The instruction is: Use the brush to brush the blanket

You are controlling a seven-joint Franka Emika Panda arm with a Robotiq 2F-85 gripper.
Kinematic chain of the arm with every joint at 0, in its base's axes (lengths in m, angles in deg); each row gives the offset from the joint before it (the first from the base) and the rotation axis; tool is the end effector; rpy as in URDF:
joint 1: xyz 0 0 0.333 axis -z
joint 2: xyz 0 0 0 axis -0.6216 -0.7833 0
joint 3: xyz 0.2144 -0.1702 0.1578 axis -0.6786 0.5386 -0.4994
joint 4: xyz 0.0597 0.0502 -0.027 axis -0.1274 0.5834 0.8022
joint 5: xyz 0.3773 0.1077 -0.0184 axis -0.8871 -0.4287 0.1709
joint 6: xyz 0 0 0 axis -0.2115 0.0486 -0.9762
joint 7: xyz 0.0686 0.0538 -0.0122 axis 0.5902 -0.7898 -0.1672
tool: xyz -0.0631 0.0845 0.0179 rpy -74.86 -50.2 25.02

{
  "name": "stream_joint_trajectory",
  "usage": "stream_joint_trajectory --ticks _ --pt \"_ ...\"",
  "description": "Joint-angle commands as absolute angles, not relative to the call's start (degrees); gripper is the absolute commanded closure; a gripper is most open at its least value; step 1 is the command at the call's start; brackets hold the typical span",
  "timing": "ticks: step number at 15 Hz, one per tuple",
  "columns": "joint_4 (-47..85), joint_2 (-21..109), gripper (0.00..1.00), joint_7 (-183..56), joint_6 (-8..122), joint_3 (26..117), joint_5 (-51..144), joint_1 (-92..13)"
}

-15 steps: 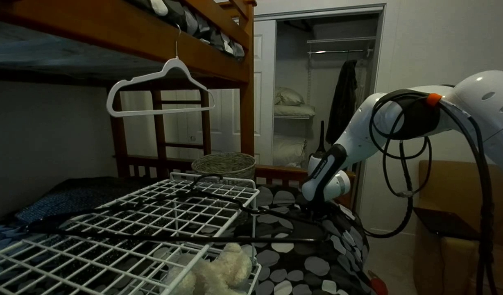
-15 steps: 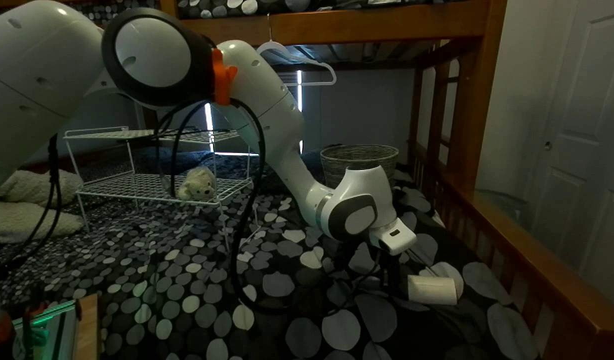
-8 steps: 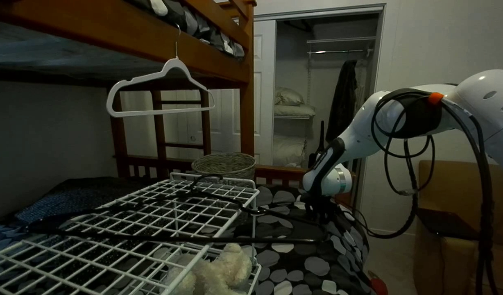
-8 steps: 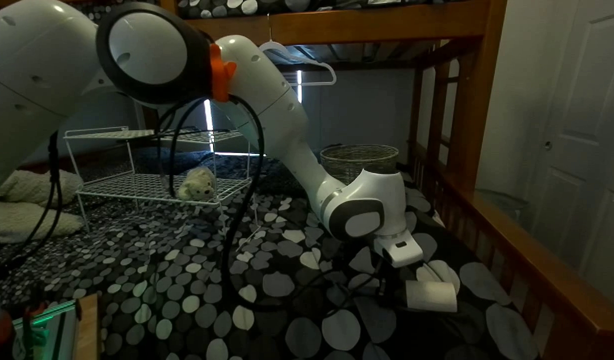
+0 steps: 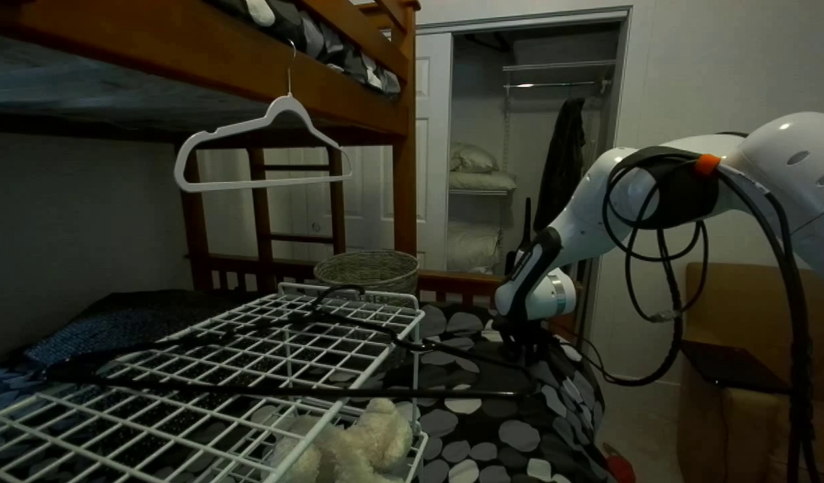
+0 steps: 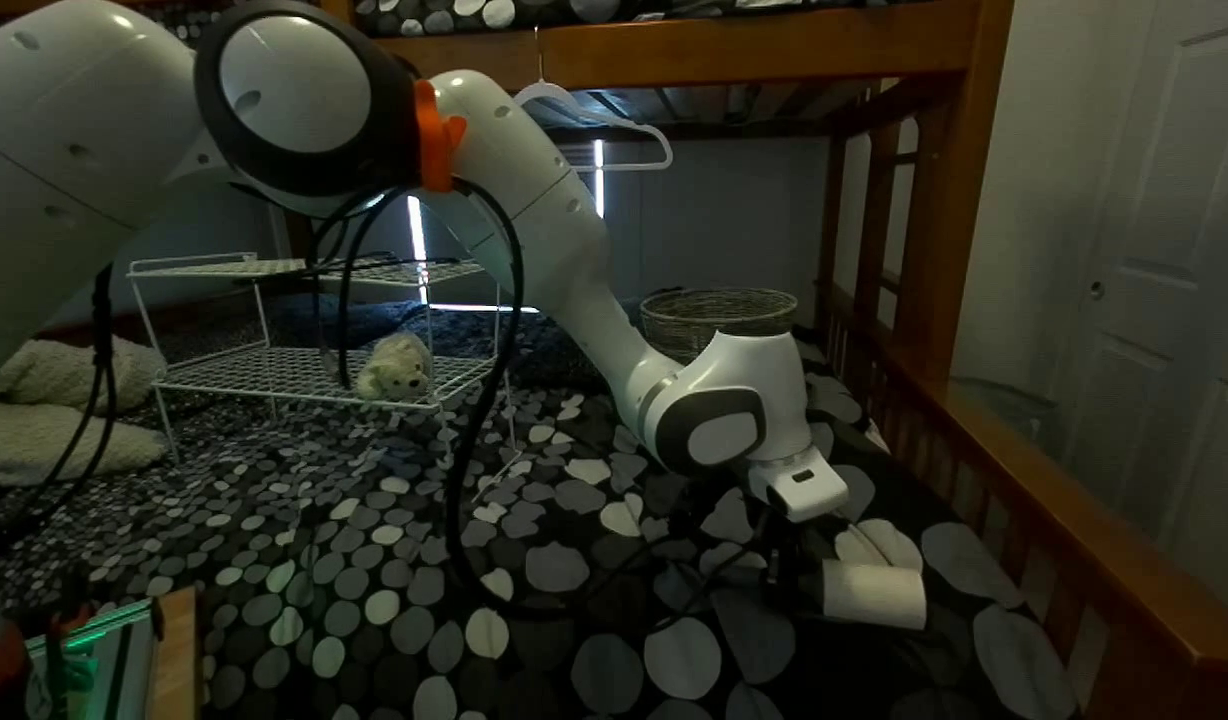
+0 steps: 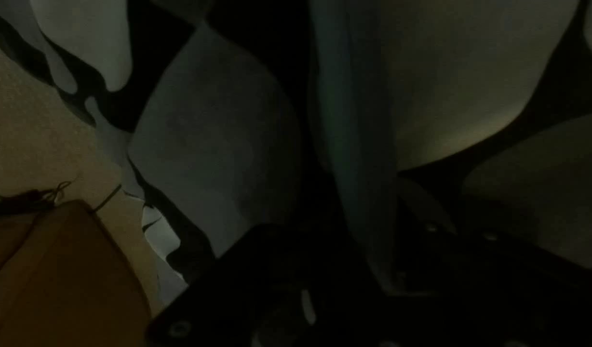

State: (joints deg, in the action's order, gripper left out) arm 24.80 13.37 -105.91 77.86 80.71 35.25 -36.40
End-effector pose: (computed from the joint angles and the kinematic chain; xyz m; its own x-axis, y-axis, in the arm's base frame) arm 0.6642 -0.1653 0.1463 0.4253 -0.8821 0.2026 -0.8874 -0.4504 -0.0981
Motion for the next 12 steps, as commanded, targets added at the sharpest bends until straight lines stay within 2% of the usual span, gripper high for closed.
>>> stream_joint_trajectory --ticks 1,12 --pt "29.3 16.5 0.95 -107.2 80.8 86.5 38.6 -42.0" --pt "32.8 20.9 0.95 -112.2 82.6 100.2 55.5 -59.2"
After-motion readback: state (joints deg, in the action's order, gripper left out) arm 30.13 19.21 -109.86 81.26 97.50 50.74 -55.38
